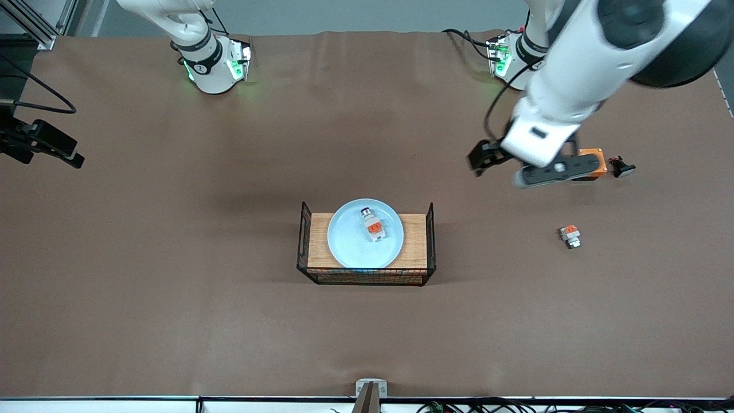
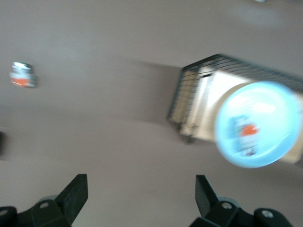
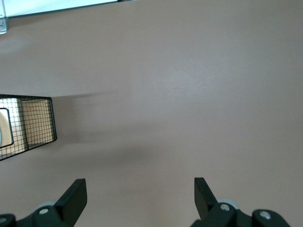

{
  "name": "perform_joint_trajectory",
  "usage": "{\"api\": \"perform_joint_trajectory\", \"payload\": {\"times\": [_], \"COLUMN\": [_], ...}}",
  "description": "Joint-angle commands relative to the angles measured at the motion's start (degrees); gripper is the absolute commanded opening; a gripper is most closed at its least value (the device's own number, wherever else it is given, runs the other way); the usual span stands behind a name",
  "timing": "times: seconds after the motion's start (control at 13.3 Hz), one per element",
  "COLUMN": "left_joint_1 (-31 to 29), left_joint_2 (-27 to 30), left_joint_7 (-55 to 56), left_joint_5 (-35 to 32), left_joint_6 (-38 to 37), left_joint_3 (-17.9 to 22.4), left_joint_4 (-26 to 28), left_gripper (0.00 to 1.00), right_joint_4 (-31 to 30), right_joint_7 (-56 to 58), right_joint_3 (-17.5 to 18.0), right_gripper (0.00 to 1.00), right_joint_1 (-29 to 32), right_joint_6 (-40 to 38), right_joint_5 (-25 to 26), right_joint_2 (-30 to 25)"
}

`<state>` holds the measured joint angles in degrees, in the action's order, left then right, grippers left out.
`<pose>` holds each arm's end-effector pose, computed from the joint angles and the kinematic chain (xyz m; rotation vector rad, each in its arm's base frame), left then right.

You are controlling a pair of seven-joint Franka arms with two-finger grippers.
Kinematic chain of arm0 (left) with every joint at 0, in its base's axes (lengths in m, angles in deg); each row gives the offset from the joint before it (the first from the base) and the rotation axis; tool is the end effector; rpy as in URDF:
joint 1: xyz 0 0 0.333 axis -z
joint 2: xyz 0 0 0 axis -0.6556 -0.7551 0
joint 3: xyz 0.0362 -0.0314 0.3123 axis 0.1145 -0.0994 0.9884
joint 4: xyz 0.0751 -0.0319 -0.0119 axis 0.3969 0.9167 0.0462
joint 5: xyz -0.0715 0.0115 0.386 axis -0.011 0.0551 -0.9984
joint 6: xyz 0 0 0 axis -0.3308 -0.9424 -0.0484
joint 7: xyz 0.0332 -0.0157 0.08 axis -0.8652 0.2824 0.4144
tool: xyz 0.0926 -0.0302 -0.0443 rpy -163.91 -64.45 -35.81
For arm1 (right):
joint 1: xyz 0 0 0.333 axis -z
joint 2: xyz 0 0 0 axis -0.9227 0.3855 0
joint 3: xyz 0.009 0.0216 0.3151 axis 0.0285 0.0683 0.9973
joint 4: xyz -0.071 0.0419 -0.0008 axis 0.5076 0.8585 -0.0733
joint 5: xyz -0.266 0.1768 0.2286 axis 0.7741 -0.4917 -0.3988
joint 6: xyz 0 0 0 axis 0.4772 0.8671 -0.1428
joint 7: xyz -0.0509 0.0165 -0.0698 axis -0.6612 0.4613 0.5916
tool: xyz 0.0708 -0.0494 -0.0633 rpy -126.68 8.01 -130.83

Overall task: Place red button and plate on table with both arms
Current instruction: 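Grasp the white-orange button on the plate with the left gripper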

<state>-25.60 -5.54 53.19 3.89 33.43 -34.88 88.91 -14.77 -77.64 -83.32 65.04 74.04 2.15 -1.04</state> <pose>0.5529 -0.3254 0.5615 3.0052 0.4444 0.0220 0.5664 0.0154 0.6654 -3.0937 0.1768 -0.0810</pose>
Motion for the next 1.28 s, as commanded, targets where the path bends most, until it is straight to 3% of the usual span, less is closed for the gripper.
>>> {"api": "perform_joint_trajectory", "payload": {"times": [0.0, 0.15, 0.45, 0.75, 1.2], "left_joint_1": [5.53, 9.05, 15.20, 20.48, 20.58], "left_joint_2": [-6.73, -11.73, -19.22, -22.48, -25.38], "left_joint_7": [10.34, 14.39, 26.53, 27.25, 26.98], "left_joint_5": [-0.52, -1.05, -4.56, -4.48, -4.66], "left_joint_6": [6.63, 10.24, 21.22, 24.41, 26.16], "left_joint_3": [0.34, 0.87, 4.28, 9.13, 9.40], "left_joint_4": [-3.68, -6.75, -8.70, -8.70, -8.61], "left_gripper": [0.94, 0.77, 0.76, 0.75, 0.74], "right_joint_4": [1.25, 1.08, -0.24, -0.42, -0.07], "right_joint_7": [-7.54, -15.10, -26.02, -37.08, -46.07], "right_joint_3": [0.25, 0.25, 0.34, 0.34, 0.34], "right_gripper": [1.00, 1.00, 0.99, 0.99, 0.99], "right_joint_1": [-5.25, -10.43, -18.26, -22.58, -26.54], "right_joint_6": [-3.73, -5.24, -6.22, -0.78, 8.64], "right_joint_5": [1.78, 3.09, 3.02, 2.75, 2.92], "right_joint_2": [0.31, 0.31, 3.64, 8.29, 12.87]}}
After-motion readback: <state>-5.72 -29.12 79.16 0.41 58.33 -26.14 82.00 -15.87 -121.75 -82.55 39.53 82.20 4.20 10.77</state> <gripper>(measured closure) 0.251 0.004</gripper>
